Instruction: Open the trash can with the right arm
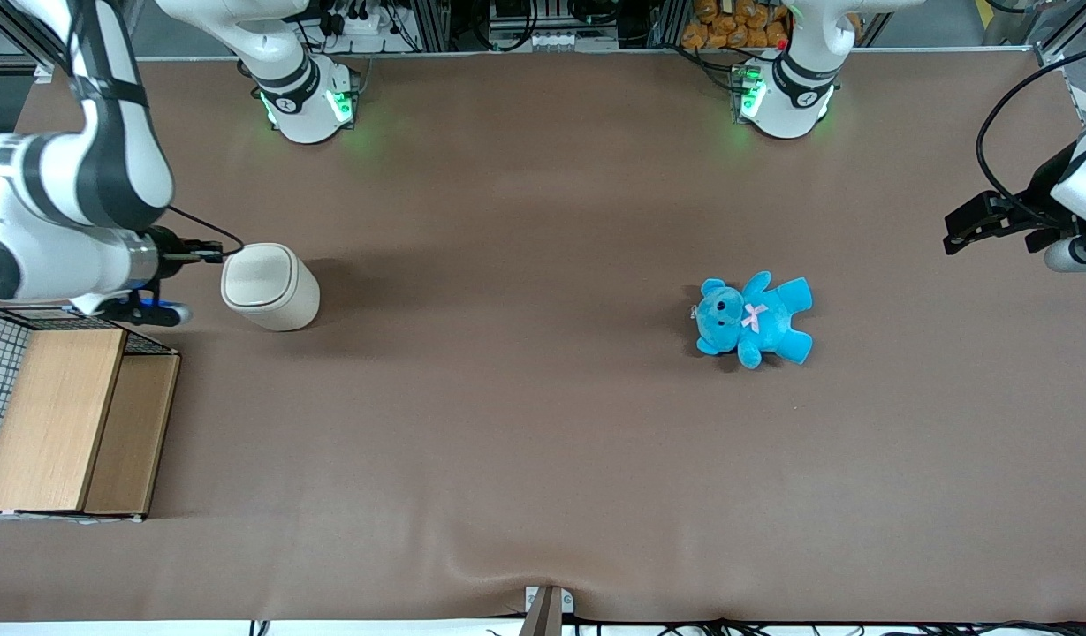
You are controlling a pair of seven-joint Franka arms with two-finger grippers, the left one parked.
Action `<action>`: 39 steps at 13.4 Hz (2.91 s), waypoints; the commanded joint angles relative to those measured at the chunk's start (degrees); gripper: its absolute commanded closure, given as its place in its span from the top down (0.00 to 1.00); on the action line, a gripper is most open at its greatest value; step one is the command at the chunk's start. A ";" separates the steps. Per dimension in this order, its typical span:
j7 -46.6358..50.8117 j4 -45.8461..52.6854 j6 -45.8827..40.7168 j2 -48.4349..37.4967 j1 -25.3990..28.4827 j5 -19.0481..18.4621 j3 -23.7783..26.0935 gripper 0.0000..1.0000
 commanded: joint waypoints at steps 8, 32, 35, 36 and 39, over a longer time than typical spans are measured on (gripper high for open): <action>-0.33 -4.44 10.67 5.32 1.41 0.58 -0.49 0.06; -5.07 19.53 -5.29 -11.47 -0.70 -0.47 -0.93 1.00; 0.18 24.64 -9.87 -11.20 -0.52 -1.26 -0.84 1.00; 0.64 26.48 -11.80 -10.59 -0.35 -2.05 -0.75 1.00; 0.64 32.37 -16.81 -6.81 -2.53 -1.62 -0.23 1.00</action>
